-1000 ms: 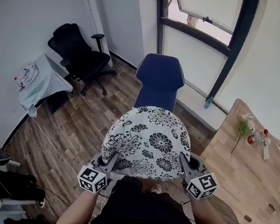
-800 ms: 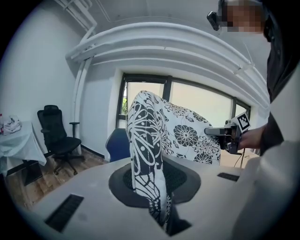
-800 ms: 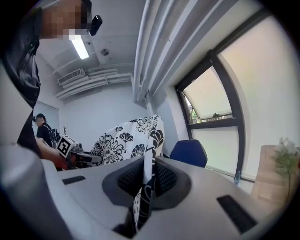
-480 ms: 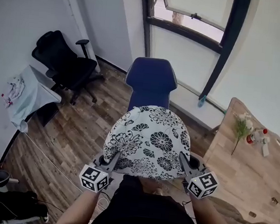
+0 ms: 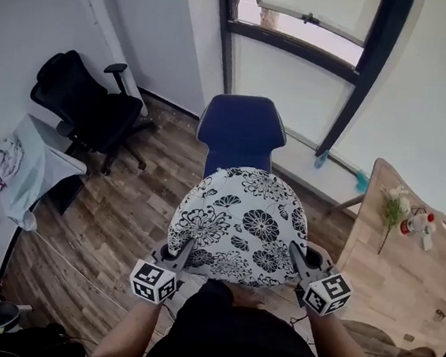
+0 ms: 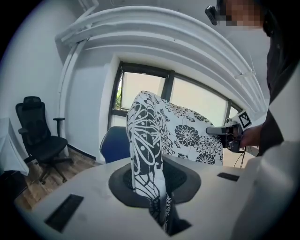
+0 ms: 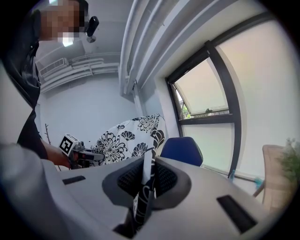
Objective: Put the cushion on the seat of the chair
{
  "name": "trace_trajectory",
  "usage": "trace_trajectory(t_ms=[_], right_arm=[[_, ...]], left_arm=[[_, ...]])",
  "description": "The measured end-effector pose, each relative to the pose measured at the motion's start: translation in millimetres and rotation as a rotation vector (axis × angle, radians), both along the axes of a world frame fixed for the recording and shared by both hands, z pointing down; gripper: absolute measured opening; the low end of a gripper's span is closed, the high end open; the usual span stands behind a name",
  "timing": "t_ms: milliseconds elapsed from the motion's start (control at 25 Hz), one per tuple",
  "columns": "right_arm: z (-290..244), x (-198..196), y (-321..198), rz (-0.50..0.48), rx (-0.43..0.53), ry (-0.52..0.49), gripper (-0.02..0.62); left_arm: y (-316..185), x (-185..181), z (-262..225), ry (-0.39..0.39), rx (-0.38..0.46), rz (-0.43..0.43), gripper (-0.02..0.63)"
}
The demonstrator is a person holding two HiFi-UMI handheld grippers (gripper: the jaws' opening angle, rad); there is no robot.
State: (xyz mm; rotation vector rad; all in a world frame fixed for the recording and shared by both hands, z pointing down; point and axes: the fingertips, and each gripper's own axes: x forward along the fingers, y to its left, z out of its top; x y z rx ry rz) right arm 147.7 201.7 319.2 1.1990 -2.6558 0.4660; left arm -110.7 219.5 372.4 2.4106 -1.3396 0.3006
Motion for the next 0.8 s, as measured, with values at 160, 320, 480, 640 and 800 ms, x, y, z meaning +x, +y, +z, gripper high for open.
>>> trace_trajectory(t_ms=[160,320,480,640,800], right_arm=[[2,-20,-22,0.028,-0.003,0.01,0.038],[3,-61,-70,0.058,-0.033,0.032,0.038],[6,-77,-89,0.103,-0.046,0.052,0.038],[7,-83,-101,0.143,-0.057,0.074,0.038],[15,-84,-111,0.176,-0.073,0.083,0.038]], left_arm=[[-26,-17,5,0.011,-0.004,0.035,0.037],[-80,-53,9,0.024,-0.03,0.08,0.037],[-105,-71,18,0.034,-0.049,0.129,0.037],[-123,-77,26,0.044,-0.069,0.179,0.037],[-138,-77,39,0.05,-0.089,0.212,0.037]])
